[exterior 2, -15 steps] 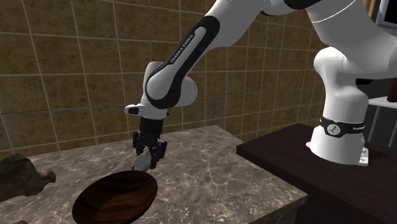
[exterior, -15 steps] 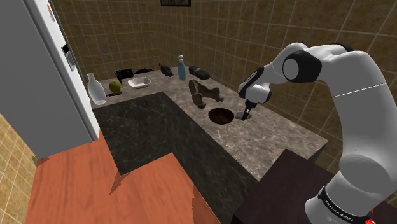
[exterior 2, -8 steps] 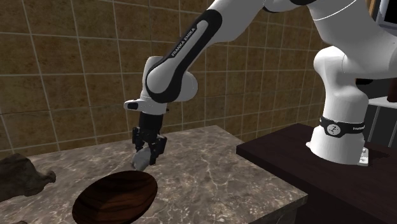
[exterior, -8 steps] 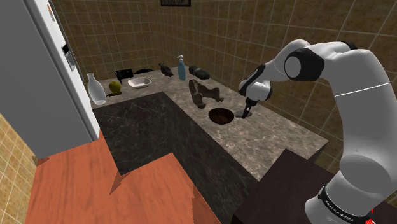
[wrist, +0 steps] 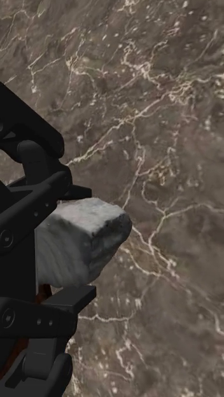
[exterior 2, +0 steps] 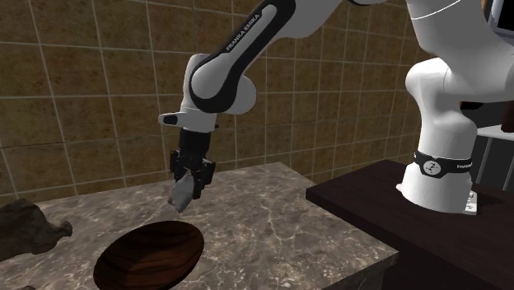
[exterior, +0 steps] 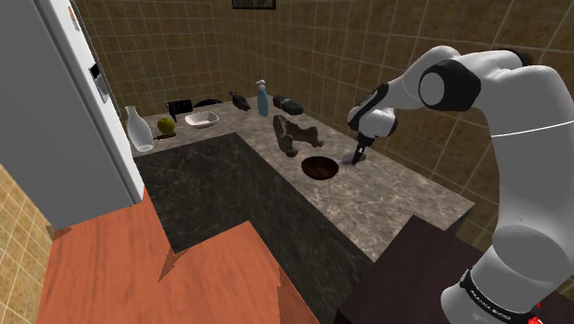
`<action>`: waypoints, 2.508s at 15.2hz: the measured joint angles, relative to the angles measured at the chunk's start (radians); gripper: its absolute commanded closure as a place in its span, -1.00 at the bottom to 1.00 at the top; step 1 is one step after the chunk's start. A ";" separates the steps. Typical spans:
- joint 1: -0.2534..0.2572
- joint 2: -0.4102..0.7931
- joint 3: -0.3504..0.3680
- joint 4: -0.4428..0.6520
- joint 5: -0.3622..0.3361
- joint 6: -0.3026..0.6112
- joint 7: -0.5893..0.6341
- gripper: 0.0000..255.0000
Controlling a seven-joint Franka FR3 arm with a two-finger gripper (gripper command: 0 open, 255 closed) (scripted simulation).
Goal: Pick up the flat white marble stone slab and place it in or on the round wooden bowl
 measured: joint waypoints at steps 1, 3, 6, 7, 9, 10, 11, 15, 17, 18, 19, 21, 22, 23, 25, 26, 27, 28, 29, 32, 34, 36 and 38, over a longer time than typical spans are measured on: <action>0.003 -0.010 -0.005 -0.001 -0.006 -0.009 0.005 1.00; 0.009 -0.029 -0.015 -0.003 -0.017 -0.026 0.015 1.00; 0.019 -0.057 -0.028 -0.006 -0.034 -0.051 0.030 1.00; 0.022 -0.067 -0.033 -0.006 -0.040 -0.060 0.035 1.00; 0.028 -0.083 -0.041 -0.007 -0.050 -0.075 0.045 1.00; 0.030 -0.090 -0.044 -0.006 -0.055 -0.083 0.050 1.00; 0.034 -0.100 -0.049 -0.006 -0.061 -0.092 0.056 1.00; 0.093 -0.095 -0.047 0.014 -0.082 -0.094 0.135 1.00; 0.124 -0.089 -0.047 0.027 -0.093 -0.096 0.177 1.00; 0.140 -0.083 -0.047 0.042 -0.100 -0.102 0.202 1.00; 0.159 -0.076 -0.047 0.060 -0.108 -0.109 0.231 1.00; 0.189 -0.054 -0.041 0.080 -0.113 -0.103 0.272 1.00; 0.210 -0.049 -0.041 0.091 -0.120 -0.106 0.301 1.00; 0.221 -0.035 -0.039 0.110 -0.123 -0.109 0.319 1.00; 0.246 -0.020 -0.039 0.137 -0.131 -0.116 0.356 1.00; 0.246 -0.009 -0.036 0.143 -0.128 -0.112 0.358 1.00; 0.248 0.001 -0.033 0.146 -0.126 -0.104 0.361 1.00; 0.246 0.010 -0.029 0.147 -0.122 -0.096 0.358 1.00; 0.245 0.020 -0.026 0.149 -0.118 -0.089 0.357 1.00; 0.236 0.049 -0.015 0.154 -0.105 -0.064 0.346 1.00; 0.233 0.064 -0.008 0.152 -0.098 -0.047 0.340 1.00; 0.227 0.085 0.000 0.156 -0.090 -0.031 0.332 1.00; 0.222 0.102 0.007 0.161 -0.083 -0.017 0.327 1.00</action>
